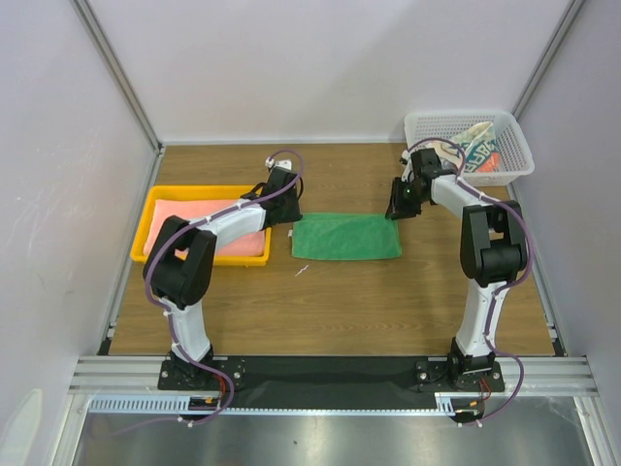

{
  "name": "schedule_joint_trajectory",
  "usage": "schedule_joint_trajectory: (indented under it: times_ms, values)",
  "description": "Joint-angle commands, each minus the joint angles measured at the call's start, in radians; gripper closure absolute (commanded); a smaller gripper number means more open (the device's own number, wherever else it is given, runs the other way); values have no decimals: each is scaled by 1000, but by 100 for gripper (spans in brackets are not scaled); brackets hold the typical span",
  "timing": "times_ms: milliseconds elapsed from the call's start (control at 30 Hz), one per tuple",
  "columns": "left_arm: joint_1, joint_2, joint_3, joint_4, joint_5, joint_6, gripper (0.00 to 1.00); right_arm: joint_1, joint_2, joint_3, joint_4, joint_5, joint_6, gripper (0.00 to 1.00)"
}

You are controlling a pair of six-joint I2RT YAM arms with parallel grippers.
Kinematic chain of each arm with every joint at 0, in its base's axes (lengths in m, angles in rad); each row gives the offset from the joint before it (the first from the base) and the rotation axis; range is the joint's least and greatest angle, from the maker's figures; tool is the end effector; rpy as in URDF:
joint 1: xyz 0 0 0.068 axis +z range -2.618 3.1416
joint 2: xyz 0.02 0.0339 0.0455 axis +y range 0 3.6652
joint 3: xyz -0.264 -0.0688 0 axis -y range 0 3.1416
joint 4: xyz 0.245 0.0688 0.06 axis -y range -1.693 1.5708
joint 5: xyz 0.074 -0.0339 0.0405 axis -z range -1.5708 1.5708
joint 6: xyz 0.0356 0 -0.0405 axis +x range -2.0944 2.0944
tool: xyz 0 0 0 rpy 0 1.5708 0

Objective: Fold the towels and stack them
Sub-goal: Fold the towel

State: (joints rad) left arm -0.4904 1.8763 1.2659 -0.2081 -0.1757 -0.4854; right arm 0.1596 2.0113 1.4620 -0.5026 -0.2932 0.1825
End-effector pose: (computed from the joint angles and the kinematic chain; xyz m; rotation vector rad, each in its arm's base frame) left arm 0.3638 -0.1872 0.1944 -0.0771 2.3869 -0.2562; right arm 0.4194 0.0779 0.1817 -0.0731 2.6371 0.5027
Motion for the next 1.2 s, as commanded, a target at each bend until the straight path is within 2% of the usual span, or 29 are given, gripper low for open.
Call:
schedule_joint_trajectory:
  times_ms: [0, 200, 400, 733, 867, 1167]
  values:
    - [-4, 6, 7, -4, 15, 18, 71, 8, 18, 26, 29, -15, -9, 72]
    - [-4, 12, 12, -8, 22, 11, 69, 5, 10, 34, 18, 12, -12, 100]
    - [-4, 41, 36, -27, 31, 1, 63, 0, -31, 24, 12, 29, -14, 100]
    - [-4, 76, 49, -31, 30, -27, 61, -12, -74, 9, 6, 48, -21, 100]
    - [-4, 89, 59, -25, 33, -28, 64, -14, -71, 12, 3, 43, -21, 100]
    - [-4, 95, 70, -14, 30, -35, 81, -14, -68, 12, -1, 45, -20, 100]
